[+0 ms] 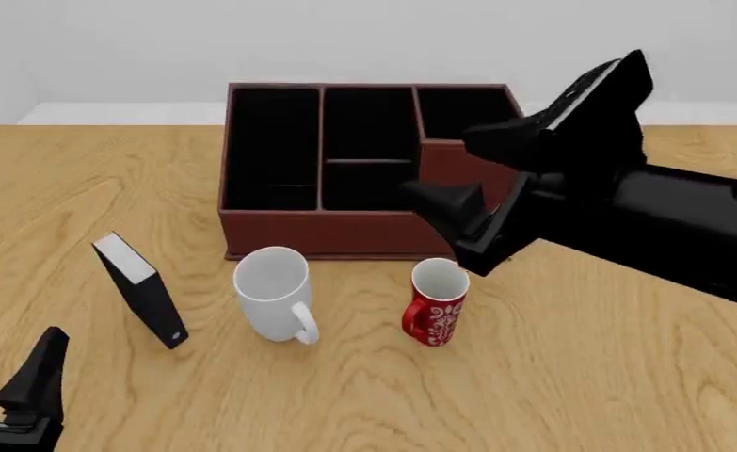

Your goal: Pick up the white mug and place it to the right of the caddy.

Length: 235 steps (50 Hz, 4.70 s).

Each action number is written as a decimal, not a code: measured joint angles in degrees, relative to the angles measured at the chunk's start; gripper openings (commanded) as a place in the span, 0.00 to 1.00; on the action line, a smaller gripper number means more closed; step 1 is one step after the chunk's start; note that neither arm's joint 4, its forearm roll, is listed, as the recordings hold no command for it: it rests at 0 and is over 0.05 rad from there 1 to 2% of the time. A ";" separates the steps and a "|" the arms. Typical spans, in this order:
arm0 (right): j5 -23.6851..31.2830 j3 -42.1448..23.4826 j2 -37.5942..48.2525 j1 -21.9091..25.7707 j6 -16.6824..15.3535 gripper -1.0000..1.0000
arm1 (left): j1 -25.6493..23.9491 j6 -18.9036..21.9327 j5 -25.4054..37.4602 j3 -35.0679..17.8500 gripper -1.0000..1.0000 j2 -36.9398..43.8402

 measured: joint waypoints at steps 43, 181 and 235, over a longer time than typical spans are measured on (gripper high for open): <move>-9.75 3.16 12.14 5.34 7.28 1.00 | 0.00 0.00 0.00 0.00 1.00 0.00; -21.97 -0.93 42.76 7.63 14.37 1.00 | 0.00 0.00 0.00 0.00 1.00 0.00; -25.33 -1.25 49.18 7.81 15.69 0.00 | 0.00 0.00 0.00 0.00 1.00 0.00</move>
